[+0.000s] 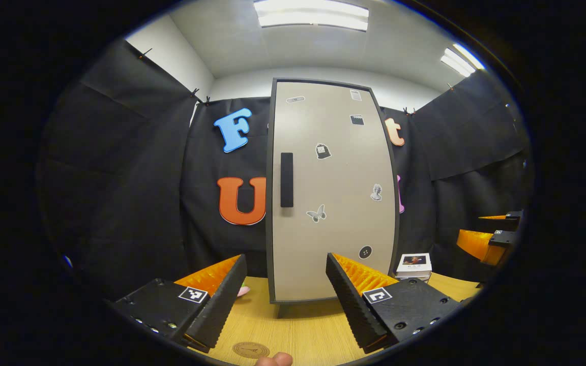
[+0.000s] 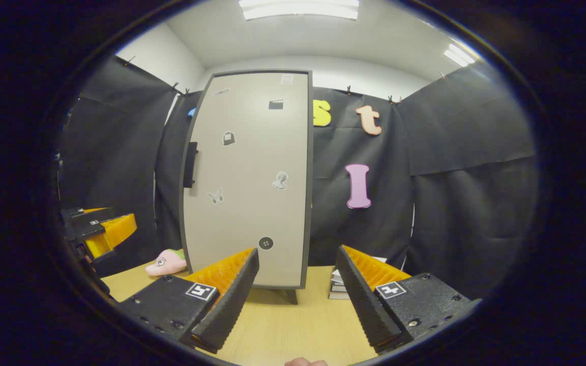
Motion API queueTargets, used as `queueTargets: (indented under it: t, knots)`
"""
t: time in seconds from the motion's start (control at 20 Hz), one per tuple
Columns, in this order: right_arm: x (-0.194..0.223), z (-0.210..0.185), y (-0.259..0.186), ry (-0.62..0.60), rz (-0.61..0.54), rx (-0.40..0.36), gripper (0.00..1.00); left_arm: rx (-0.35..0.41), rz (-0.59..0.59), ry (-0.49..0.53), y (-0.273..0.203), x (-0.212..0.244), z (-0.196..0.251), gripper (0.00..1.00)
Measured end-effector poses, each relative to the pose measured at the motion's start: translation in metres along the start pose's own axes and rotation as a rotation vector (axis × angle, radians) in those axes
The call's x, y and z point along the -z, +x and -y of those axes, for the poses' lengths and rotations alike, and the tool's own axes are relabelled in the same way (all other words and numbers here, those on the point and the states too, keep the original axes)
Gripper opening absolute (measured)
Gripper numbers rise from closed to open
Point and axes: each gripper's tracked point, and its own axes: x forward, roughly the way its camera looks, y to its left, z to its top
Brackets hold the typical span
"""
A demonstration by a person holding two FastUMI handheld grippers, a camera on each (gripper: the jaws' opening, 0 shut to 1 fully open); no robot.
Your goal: Open the cabinet door with the right hand, grasp the bottle in the cabinet with the left hand and place it on the coaster, then close the cabinet door with the right hand.
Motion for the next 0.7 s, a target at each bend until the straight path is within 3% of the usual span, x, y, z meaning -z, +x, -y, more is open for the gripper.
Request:
queueTargets:
  t: [0.7]
  knots:
    - [-0.0034, -0.0035, -0.0006, 0.012, 0.017, -0.016, 0.99, -0.013, -0.002, -0.006, -0.0034, -0.0026, -0.0055, 0.95]
